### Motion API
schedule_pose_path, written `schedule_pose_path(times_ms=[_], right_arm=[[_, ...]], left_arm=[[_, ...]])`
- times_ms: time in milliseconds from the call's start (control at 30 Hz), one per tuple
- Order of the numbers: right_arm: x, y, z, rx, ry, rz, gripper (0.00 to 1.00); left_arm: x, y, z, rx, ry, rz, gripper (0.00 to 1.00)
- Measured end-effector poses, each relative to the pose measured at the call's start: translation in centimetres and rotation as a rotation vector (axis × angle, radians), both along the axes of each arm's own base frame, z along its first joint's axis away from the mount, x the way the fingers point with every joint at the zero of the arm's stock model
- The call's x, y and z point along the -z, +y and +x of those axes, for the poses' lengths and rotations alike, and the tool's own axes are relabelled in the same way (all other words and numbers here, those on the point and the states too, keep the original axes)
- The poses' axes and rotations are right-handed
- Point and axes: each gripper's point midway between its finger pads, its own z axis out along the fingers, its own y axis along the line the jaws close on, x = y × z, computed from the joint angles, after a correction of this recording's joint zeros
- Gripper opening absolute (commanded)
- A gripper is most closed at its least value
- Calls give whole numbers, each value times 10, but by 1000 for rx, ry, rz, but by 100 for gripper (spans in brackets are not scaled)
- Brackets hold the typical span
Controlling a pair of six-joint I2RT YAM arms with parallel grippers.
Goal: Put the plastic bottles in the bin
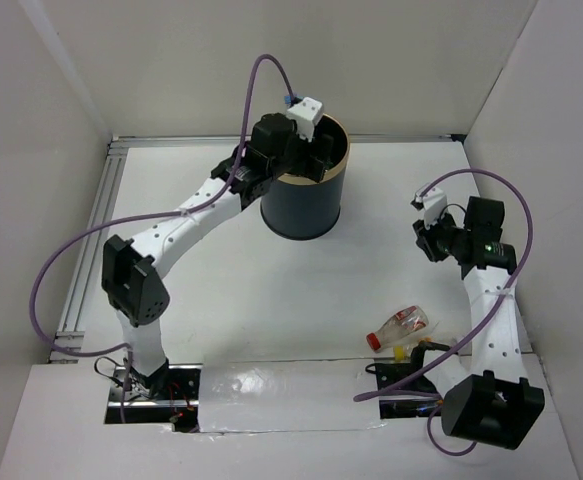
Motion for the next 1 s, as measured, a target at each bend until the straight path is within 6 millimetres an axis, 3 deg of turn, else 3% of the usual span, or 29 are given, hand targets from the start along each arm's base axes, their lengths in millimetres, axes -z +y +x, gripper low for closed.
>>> schedule_pose_path(times_ms=[33,67,167,200,233,300,333,400,433,467,500,567,667,767,867,1000], right_arm=[[0,-1,0,-5,-1,-8,9],[1,-2,-1,-6,0,-16,0],[0,-8,-1,13,-5,-34,0],[-1,-11,-2,23,-6,-43,13],[-1,-14,-2,40,-4,-49,22],[-1,-20,-3,76,2,-63,48],[0,-25,-4,103,8,-73,70],[1,-33,-6,158,22,-87,84],[2,-38,-6,186,25,-98,87],[1,-43,-7,214,26,-108,90],[1,-46,-8,234,28,-113,91],[-2,-50,-10,268,24,-119,91],[-4,-52,-12,298,19,-118,91],[-3,-53,-14,316,26,-110,91],[-2,-55,-16,330,35,-104,91],[-4,-54,-20,338,35,-101,91]], left_arm=[[-10,-4,-9,30,-29,13,100],[-23,-12,-25,83,-68,30,96],[-53,-37,-85,277,-146,25,77],[-61,-46,-108,357,-156,7,50],[-66,-54,-128,424,-158,-17,37],[-63,-66,-163,552,-147,-46,22],[-52,-71,-176,604,-124,-56,24],[-15,-83,-197,688,-46,-51,38],[12,-90,-206,727,12,-37,46],[40,-97,-215,759,75,-19,67],[70,-105,-224,796,142,5,76],[126,-121,-249,864,293,48,87],[185,-142,-286,953,433,114,92],[218,-160,-321,1020,495,164,99],[232,-169,-351,1074,520,190,99],[238,-176,-353,1068,499,191,99]])
